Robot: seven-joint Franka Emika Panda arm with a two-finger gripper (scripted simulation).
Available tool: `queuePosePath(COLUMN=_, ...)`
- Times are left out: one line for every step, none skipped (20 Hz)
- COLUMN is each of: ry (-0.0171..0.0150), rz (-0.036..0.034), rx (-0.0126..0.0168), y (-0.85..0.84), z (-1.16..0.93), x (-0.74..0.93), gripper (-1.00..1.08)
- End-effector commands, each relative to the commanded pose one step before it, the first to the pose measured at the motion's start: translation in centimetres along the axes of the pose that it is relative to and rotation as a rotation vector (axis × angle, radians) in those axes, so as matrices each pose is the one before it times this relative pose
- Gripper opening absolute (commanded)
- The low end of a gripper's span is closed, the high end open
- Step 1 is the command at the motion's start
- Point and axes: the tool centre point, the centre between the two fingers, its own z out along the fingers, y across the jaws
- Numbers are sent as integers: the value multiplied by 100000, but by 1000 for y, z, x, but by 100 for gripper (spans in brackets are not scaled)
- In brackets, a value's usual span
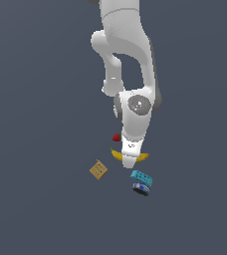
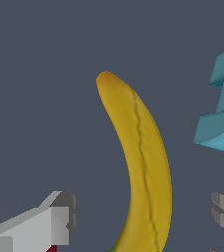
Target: Pick up a designated object from a clutter of objects.
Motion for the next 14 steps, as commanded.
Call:
queuePosePath(ry=7, rz=-2, rx=-42, y=14, z=16, x=-2, gripper=100)
queuePosePath(ry=0, rz=0, rx=0, y=-1, z=101, x=-6, gripper=100)
queuePosePath(ry=0, rz=0, rx=0, y=-2, z=167, x=-10, gripper=100)
queuePosePath(ry=6, rz=-69, rx=-6, y=-16, z=229, x=22, gripper=100)
queuePosePath(ry=0, rz=0, rx=0, y=-4, z=299, x=-18, gripper=100)
queuePosePath(ry=7, rz=-69, rx=-5, y=-19, z=360, x=14, gripper=100)
queuePosePath(ry=8, rz=-68, rx=-4, y=-20, z=424, x=10, gripper=100)
queuePosePath(ry=0, rz=0, rx=0, y=-8, z=489, x=-29, gripper=100)
queuePosePath(ry=12, rz=-97, rx=-6, y=-25, z=543, x=19, gripper=100)
queuePosePath(ry=9, rz=-68, rx=-5, y=-16, z=536, x=6, gripper=100)
queuePosePath(ry=6, rz=-48, rx=-5, y=-6, z=465, x=2, gripper=100)
queuePosePath(ry=6, rz=-48, rx=-7, y=0, z=394, x=8, gripper=100)
queuePosePath(ry=0, rz=0, rx=0, y=14, z=331, x=-11, gripper=100)
queuePosePath(ry=0, rz=0, rx=0, y=18, z=265, x=-6, gripper=100)
